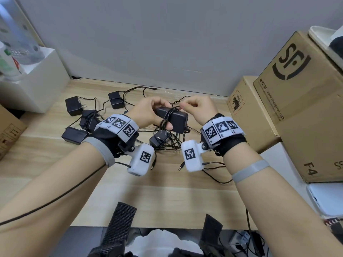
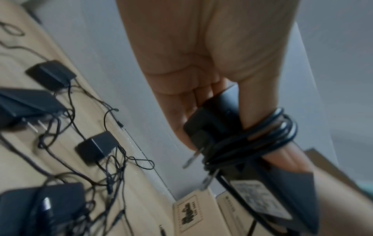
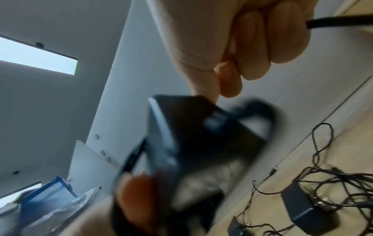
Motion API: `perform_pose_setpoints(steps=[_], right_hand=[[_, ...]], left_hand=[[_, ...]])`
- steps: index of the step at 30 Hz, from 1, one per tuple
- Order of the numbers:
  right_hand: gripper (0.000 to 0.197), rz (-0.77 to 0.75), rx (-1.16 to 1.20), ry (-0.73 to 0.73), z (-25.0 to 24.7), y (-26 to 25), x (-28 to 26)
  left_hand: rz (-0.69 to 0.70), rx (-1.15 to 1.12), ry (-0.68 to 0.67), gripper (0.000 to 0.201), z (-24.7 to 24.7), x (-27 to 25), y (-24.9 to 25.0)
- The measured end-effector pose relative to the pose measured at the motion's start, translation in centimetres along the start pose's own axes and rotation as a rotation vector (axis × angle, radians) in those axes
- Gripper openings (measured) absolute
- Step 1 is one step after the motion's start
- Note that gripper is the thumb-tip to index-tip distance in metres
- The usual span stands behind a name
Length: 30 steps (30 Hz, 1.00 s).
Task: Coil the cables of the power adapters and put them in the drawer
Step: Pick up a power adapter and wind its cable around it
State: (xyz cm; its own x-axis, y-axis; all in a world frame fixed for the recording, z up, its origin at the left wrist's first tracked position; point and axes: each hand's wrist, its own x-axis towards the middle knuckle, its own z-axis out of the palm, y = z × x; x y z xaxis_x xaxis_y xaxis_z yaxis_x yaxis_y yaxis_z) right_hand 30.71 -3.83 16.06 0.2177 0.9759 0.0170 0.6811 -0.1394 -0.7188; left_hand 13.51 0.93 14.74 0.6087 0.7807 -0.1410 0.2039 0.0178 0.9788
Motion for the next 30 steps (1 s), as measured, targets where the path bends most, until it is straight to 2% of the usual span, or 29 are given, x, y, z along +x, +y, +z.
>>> perform_pose_setpoints(steps=[3,7,9,14,19,21,24,30], right_hand=[[0.022,0.045,-0.036,-0.038,0.5,1.1,-0.2],[0.027,0.042,-0.138,-0.25,1.6,1.3,-1.4],[0.027,-0.015,-0.153,-0.303,2.2,0.8,-1.9],[0.031,-0.064,-0.238,-0.357,2.2,-0.5,-2.6],[0.035,-0.091,-0.277,-0.383,1.9,-0.9,-2.8],[0.029,-0.12,-0.305,-0.371,1.5,-1.5,-2.9],[0.018,-0.167,-0.288,-0.252,0.2,-2.3,-2.6],[0.013,-0.131,-0.162,-0.028,-1.0,-1.4,-1.4]], left_hand=[[0.036,-0.174,0.061,0.047,-0.2,0.0,0.4],[0.052,-0.364,0.186,0.046,-0.4,0.5,1.1],[0.038,-0.324,0.235,0.049,-0.2,0.8,1.1],[0.002,-0.218,0.335,0.041,0.2,1.3,0.5],[0.028,-0.148,0.363,0.042,0.7,1.2,0.7],[0.04,-0.075,0.363,0.046,0.8,1.3,0.3],[0.032,0.13,0.301,0.042,0.5,1.4,-0.6],[-0.076,0.169,-0.067,0.042,0.2,0.6,-0.8]])
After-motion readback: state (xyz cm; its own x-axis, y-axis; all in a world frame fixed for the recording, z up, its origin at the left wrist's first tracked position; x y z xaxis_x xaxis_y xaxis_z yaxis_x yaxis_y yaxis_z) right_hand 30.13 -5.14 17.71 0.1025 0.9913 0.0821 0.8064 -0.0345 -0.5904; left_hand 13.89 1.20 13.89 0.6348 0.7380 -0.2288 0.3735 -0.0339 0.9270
